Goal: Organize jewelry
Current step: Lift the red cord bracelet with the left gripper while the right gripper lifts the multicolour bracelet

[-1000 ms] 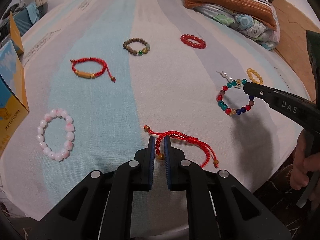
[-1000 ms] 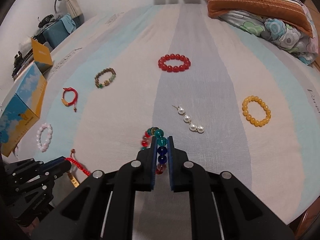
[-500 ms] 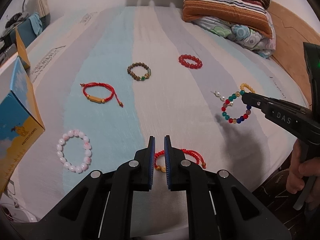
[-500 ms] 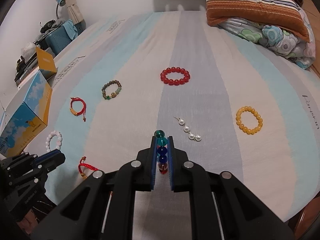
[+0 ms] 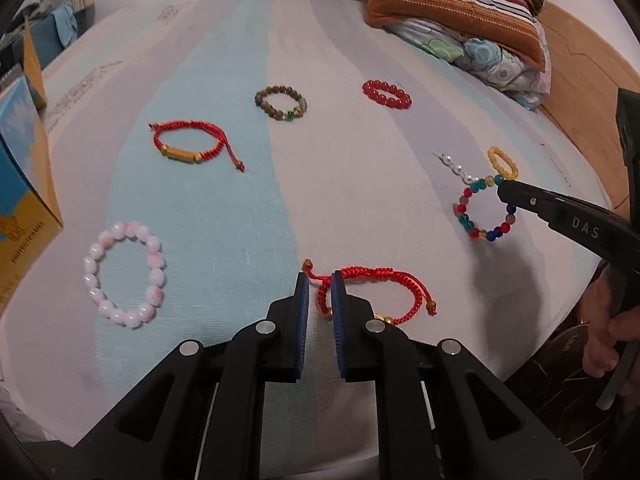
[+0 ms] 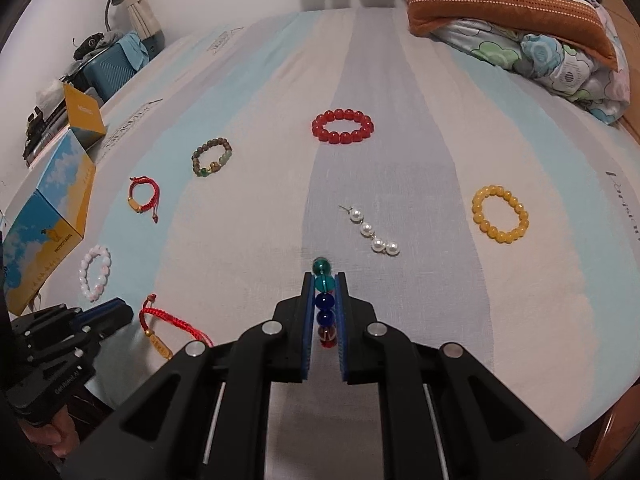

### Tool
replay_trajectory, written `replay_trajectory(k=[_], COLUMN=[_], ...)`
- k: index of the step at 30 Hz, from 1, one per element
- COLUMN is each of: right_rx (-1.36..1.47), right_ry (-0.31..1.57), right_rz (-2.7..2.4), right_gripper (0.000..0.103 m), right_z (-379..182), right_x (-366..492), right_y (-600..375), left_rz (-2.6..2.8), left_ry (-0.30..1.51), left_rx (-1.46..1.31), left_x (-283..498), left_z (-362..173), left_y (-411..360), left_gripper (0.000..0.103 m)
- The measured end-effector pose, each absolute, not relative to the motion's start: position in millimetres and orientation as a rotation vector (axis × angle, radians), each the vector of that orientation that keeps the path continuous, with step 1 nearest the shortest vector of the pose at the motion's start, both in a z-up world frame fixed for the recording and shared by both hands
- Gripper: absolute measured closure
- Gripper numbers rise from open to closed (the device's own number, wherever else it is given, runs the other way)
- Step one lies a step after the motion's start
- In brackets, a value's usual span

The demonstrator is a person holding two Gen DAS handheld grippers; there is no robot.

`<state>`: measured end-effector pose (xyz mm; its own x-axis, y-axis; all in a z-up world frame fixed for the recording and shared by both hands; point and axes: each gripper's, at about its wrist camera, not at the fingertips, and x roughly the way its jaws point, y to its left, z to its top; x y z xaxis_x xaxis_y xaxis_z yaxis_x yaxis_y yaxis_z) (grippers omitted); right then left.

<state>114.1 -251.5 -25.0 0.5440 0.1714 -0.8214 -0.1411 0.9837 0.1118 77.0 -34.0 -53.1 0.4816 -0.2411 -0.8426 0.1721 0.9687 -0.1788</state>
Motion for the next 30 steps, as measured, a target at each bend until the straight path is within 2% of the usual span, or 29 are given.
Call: replay_trajectory(k=[5, 7, 13, 21, 23, 26, 30], right_rx=[0.045, 0.041, 0.06, 0.067, 0.062, 0.069, 0.06], right_ry=[0.984, 0.987, 0.992, 0.993, 0.993, 0.993, 0.992], right_rz=[0.203, 0.206, 0.209, 0.217, 0.216, 0.217, 0.222], right_gripper=[0.094, 0.094, 0.094, 0.094, 0.094, 0.094, 0.094], right_z=[-28.8, -31.2, -33.4, -34.0, -34.0, -34.3, -34.8], right_x=[114.5, 113.8, 114.1, 114.4, 114.3, 115.1, 114.7], right_y=[-250.0, -249.3, -254.2, -253.6, -253.1, -252.2, -249.5], left_rz=[-0.233, -0.229, -0.254, -0.246, -0.249, -0.267, -0.287], left_ry=[1.047, 1.036, 1.053, 1.08, 1.081, 1.091, 1.105], left_rx=[-0.053, -0.039, -0.036, -0.022, -0.014, -0.014, -0.033], left_x=[79.9, 79.9, 75.0, 78.7, 77.4, 76.8, 76.4], left_z=[-61.7, -62.0, -66.3, -77.7, -78.7, -79.1, -80.8], left_y=[-38.0, -40.0, -45.4, -54.3, -55.8, -58.2, -58.7], left_gripper=[0.073, 0.058, 0.051, 0.05, 0.052, 0.065, 0.091])
